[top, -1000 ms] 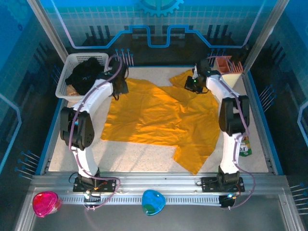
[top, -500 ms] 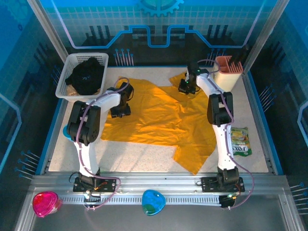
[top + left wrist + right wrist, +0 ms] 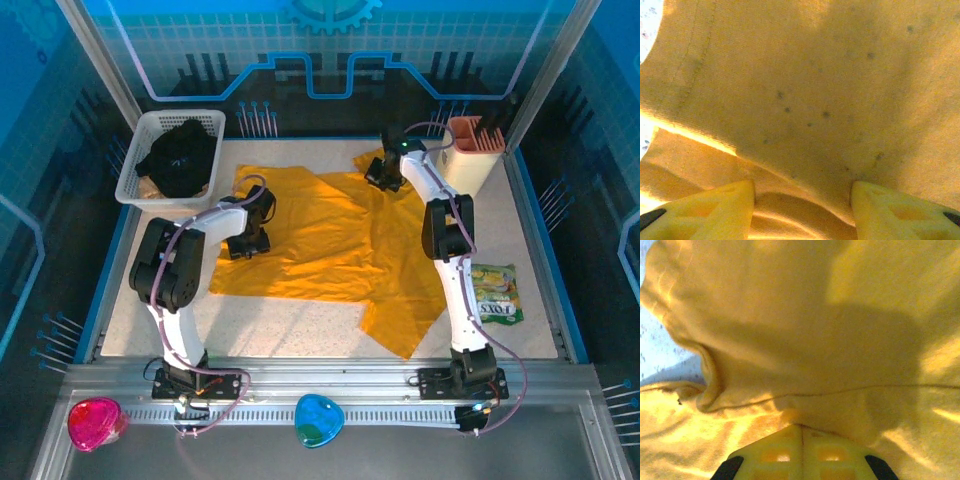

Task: Fold and stack the t-shirts

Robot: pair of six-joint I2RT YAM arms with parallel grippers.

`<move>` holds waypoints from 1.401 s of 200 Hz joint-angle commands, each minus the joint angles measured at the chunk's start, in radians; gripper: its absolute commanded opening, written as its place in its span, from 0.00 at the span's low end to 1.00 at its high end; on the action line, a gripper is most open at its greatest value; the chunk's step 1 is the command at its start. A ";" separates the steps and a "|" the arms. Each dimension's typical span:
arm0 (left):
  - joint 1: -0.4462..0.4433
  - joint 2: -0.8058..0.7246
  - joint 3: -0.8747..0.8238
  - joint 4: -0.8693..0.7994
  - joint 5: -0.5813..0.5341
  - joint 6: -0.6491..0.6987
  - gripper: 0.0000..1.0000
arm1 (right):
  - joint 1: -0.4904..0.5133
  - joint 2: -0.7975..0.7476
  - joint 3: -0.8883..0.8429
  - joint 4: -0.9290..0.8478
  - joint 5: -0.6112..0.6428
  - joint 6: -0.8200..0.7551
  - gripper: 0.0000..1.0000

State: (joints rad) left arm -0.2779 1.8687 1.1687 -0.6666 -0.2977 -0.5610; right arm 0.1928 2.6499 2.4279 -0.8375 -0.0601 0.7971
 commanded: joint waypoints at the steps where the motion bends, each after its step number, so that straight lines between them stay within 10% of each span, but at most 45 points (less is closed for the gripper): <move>1: -0.007 0.016 -0.029 -0.057 0.031 -0.020 0.55 | -0.045 0.071 -0.007 -0.036 0.053 0.058 0.00; 85: -0.010 -0.053 0.042 -0.096 0.006 -0.027 0.55 | -0.032 -0.058 -0.056 0.057 -0.108 -0.097 0.05; 164: -0.011 -0.153 0.094 -0.072 -0.026 -0.004 0.60 | 0.002 -0.676 -0.771 0.211 0.078 -0.228 0.14; 186: -0.009 -0.050 0.162 -0.050 -0.022 0.003 0.58 | -0.034 -0.661 -0.831 0.214 0.053 -0.230 0.00; 280: 0.006 0.161 0.234 0.079 0.003 -0.102 0.56 | -0.069 -0.529 -0.872 0.102 0.196 -0.222 0.00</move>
State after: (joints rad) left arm -0.2779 2.0193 1.4342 -0.6277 -0.3084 -0.6044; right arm 0.1242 2.1490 1.6104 -0.6785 0.0406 0.5568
